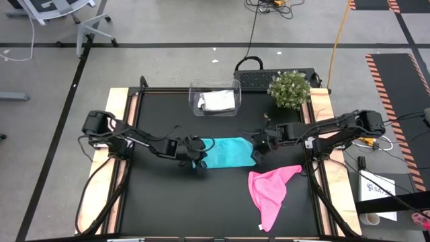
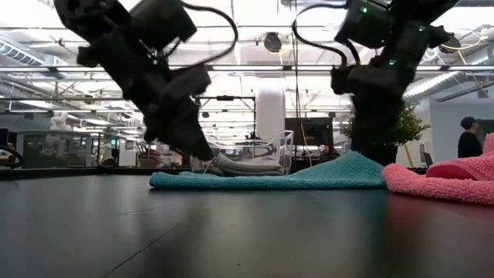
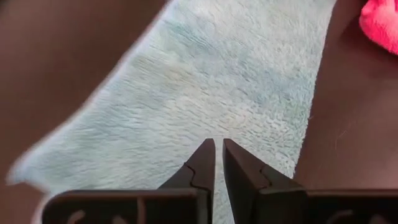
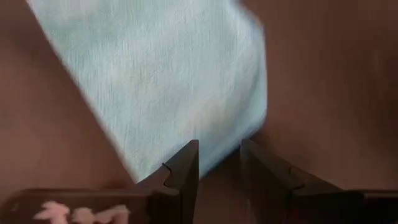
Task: Fold microfiber towels
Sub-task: Fold the light blue microfiber cloth
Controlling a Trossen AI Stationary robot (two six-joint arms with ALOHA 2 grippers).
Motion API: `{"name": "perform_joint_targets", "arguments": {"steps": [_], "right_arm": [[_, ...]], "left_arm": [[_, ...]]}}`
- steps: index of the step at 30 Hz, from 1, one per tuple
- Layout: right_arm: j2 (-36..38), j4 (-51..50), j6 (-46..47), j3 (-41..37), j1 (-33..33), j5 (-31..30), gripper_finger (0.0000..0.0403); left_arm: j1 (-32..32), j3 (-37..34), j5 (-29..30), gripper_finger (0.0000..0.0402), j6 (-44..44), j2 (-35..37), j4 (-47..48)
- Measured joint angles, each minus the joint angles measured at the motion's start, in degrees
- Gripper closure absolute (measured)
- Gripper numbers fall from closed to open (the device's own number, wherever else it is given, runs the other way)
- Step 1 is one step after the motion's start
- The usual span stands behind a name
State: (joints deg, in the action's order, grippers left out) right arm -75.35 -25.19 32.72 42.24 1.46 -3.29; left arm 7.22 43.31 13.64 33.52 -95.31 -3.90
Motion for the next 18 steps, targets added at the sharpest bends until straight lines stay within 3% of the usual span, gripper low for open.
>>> {"name": "perform_joint_targets", "arguments": {"steps": [4,7,11,18], "right_arm": [[0.07,1.66,5.23,-1.45,1.22,11.24,0.0291],[0.08,8.97,8.63,-5.06,1.52,14.62,0.0291],[0.05,17.18,10.54,-10.09,1.86,12.26,0.0291],[0.22,18.35,3.9,-10.78,1.91,4.67,0.0305]], "left_arm": [[0.0,-0.03,-1.69,0.0371,0.11,-2.94,0.35],[0.0,0.01,-1.71,0.0371,0.24,-3.47,1.68],[0.0,0.07,-1.66,0.0371,0.19,-3.65,1.71],[-0.02,0.04,-1.68,0.0371,0.15,-3.64,1.49]]}}
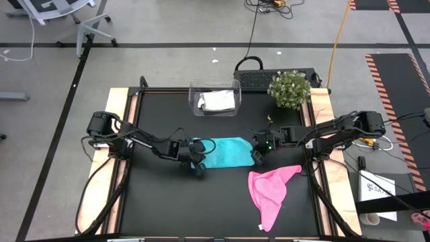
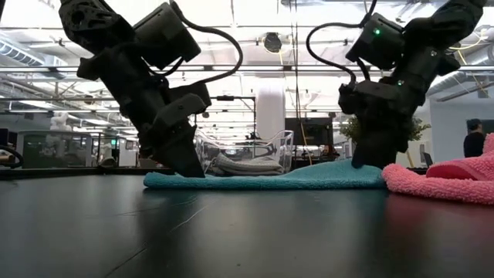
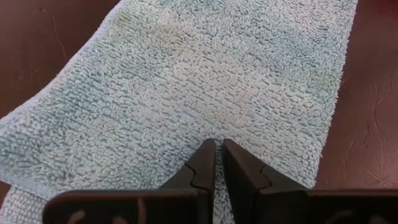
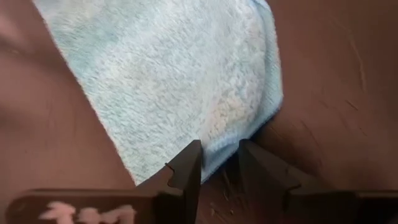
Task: Fold microfiber towels
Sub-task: Fold the light blue microfiber cloth
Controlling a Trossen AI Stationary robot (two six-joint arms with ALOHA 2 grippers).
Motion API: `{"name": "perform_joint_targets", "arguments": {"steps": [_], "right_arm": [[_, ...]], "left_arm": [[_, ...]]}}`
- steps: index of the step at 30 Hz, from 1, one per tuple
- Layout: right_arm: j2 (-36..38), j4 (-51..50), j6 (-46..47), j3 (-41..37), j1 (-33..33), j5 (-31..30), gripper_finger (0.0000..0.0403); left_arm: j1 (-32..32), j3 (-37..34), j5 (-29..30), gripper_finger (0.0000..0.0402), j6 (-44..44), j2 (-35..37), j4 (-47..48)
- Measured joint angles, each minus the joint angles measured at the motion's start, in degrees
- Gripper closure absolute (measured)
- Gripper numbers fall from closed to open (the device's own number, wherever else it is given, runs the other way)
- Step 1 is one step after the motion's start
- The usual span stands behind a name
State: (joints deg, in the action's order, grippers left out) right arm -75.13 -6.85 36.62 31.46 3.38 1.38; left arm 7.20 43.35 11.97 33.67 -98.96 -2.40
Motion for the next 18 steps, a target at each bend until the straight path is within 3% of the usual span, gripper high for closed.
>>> {"name": "perform_joint_targets", "arguments": {"steps": [18], "right_arm": [[0.02,8.99,-5.87,0.0,3.78,-4.59,0.0321]], "left_arm": [[0.0,0.04,0.04,0.0371,0.11,0.0,0.75]]}}
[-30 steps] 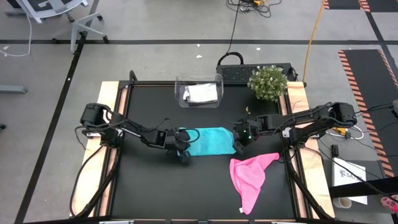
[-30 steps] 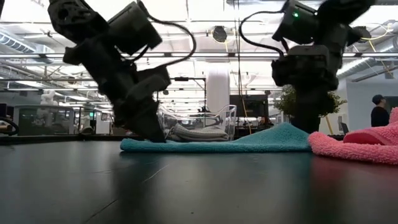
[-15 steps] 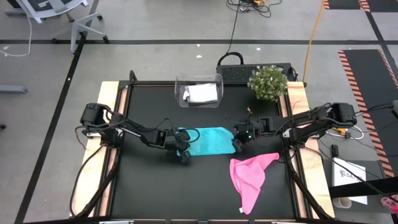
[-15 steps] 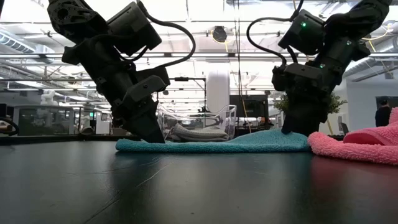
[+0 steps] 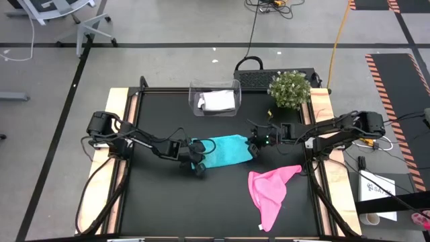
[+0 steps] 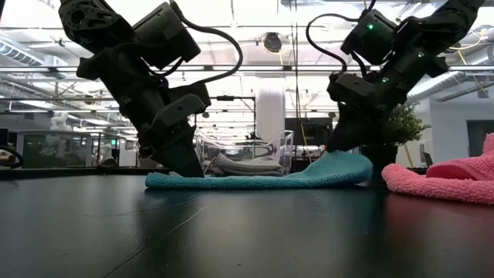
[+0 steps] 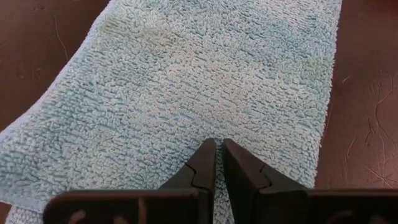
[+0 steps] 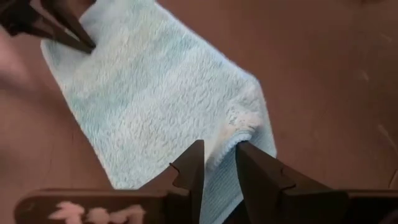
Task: Fold microfiber towels
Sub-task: Fold the light blue microfiber cloth
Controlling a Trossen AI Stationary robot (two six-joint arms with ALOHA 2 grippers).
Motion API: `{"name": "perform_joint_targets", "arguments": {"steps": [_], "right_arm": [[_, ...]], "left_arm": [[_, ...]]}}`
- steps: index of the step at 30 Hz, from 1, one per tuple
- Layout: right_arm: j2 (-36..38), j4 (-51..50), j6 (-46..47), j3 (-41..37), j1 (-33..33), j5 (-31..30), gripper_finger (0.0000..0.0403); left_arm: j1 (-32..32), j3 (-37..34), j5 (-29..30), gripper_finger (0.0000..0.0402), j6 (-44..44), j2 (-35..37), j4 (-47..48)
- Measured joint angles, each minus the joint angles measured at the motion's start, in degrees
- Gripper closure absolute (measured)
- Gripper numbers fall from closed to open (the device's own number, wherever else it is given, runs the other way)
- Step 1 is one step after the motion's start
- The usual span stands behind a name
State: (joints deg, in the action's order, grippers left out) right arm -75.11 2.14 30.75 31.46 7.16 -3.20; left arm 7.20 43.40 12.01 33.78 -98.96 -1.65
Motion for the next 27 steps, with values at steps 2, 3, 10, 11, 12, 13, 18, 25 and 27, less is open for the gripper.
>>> {"name": "perform_joint_targets", "arguments": {"steps": [2,3,10,11,12,13,18,25,27], "right_arm": [[0.0,-0.41,-0.04,0.02,0.31,-0.04,0.0321],[0.0,-0.97,-0.13,0.02,0.35,-0.14,0.0321],[0.0,-5.32,-0.44,0.02,-2.66,-6.01,0.0321],[0.0,-5.03,-0.44,0.02,-3.4,-6.06,0.0321],[0.0,-4.72,-0.44,0.02,-4.13,-6.13,0.0321],[0.0,-4.24,-0.52,0.02,-4.81,-6.8,0.0322],[0.0,-0.18,-2.81,0.02,-6.88,-12.0,0.0336],[0.0,3.64,-5.93,0.02,-10.08,-11.8,0.0375],[0.0,2.21,-5.79,0.02,-10.74,-11.78,0.0386]], "left_arm": [[0.0,0.0,0.0,0.0371,0.01,0.0,0.0],[0.0,0.0,0.0,0.0371,0.02,0.0,0.02],[0.0,0.0,0.02,0.0371,0.22,0.0,0.07],[0.0,0.0,0.02,0.0371,0.29,0.0,0.08],[-0.05,0.0,0.02,0.0371,0.51,0.0,0.08],[-0.06,0.0,0.02,0.0371,0.79,0.0,0.09],[-0.07,0.0,0.04,0.0371,0.92,0.0,0.11],[-0.07,0.0,0.04,0.0371,1.29,0.0,0.15],[-0.06,0.0,0.04,0.0371,1.29,0.0,0.15]]}}
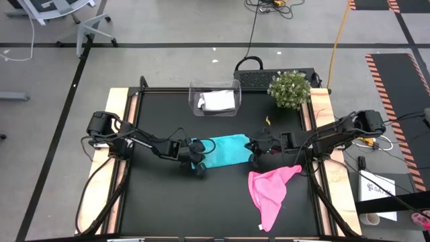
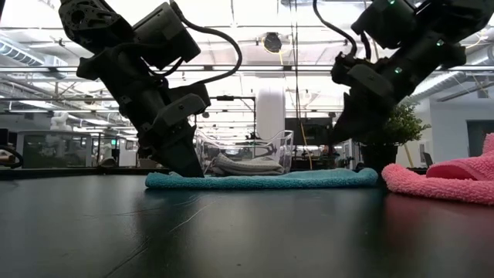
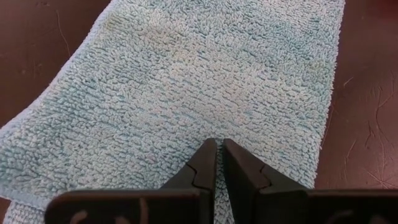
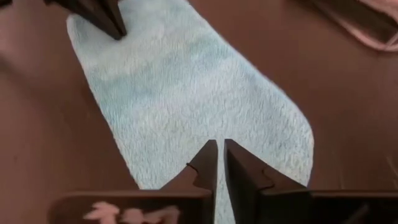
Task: Fold microfiber towels
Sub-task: Fold the light blue microfiber cloth
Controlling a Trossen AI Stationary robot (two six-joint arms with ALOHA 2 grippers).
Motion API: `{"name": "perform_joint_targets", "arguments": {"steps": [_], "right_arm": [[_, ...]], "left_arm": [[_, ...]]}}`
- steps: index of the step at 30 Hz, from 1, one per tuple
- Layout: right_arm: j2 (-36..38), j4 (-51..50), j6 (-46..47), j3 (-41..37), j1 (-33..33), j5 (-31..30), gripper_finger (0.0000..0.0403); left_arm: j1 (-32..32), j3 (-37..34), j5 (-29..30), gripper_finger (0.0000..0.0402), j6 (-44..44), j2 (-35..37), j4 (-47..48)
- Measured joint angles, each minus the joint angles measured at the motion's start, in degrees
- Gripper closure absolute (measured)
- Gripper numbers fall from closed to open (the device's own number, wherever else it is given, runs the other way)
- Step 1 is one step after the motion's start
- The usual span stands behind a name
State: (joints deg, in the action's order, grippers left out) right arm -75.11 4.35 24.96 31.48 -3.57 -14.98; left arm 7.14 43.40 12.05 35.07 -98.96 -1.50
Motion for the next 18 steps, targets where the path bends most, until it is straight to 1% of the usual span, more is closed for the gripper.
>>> {"name": "perform_joint_targets", "arguments": {"steps": [3,7,11,13,18], "right_arm": [[0.0,-0.35,0.98,0.0,-0.34,0.02,0.0396],[0.0,0.83,1.3,0.0,-0.35,0.46,0.0401],[0.0,0.65,1.36,0.0,-0.59,4.03,0.0402],[0.0,-0.18,1.35,-0.04,-1.1,4.63,0.0402],[-0.33,1.32,3.97,-2.98,-1.42,4.62,0.0403]], "left_arm": [[0.0,0.0,0.01,0.0371,-0.02,0.0,0.0],[0.01,0.0,0.02,0.0371,-0.24,0.0,0.0],[0.02,0.0,0.02,0.0371,-0.86,0.0,0.02],[0.01,0.0,0.02,0.0371,-1.28,0.0,0.18],[0.02,0.0,0.08,0.0371,-1.32,0.0,1.17]]}}
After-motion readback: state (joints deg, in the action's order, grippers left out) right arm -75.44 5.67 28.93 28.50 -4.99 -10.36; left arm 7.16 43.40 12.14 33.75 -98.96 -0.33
